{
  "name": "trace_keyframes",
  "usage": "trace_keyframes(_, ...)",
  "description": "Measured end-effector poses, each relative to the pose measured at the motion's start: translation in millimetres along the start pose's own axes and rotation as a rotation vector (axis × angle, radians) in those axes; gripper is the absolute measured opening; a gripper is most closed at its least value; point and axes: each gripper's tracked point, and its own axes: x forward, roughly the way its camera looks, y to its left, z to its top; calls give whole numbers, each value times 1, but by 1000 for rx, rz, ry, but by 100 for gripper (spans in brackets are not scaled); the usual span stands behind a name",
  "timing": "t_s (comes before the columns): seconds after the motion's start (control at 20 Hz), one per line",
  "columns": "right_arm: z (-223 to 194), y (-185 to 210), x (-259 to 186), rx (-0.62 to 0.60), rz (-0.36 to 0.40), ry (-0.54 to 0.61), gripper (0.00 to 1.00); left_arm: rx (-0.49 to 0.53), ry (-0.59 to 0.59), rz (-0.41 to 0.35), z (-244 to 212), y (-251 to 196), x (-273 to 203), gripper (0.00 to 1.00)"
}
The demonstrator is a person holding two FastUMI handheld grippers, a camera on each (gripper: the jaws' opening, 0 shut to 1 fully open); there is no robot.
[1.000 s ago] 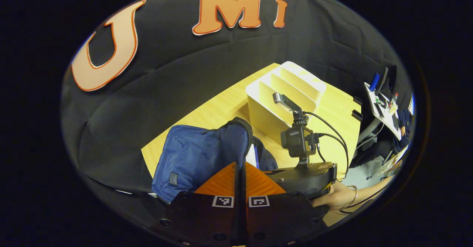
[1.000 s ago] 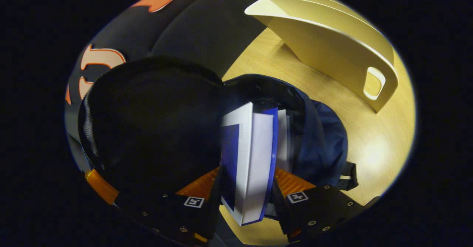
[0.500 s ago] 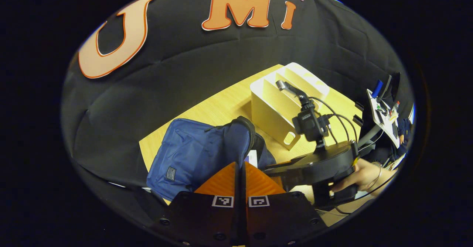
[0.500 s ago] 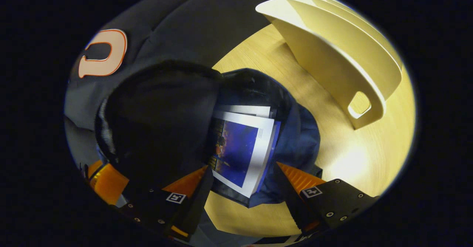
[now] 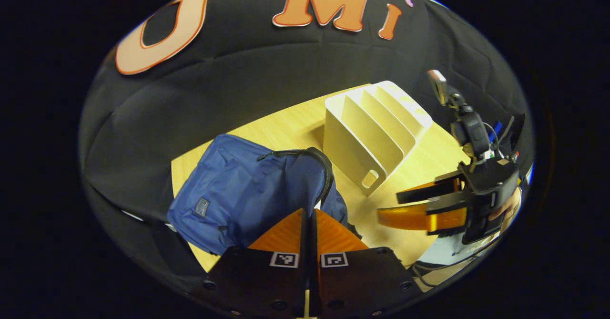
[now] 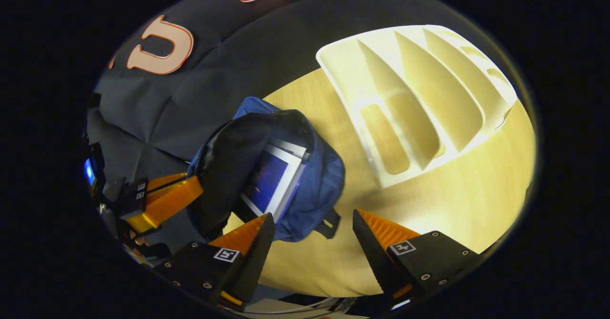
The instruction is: Open the schoolbag, grab two books from the bookshelf and put them into the schoolbag.
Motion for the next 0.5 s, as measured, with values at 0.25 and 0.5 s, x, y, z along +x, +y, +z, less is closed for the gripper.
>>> trace_keyframes(0.25,11,-77,-52,-30,-17,-12,97,-210,-9,11,-8,-33,12,36)
trace_keyframes(0.5,28,-156,-100,-95,-46,-6,98,-331,-108,112,10,-80,4,92)
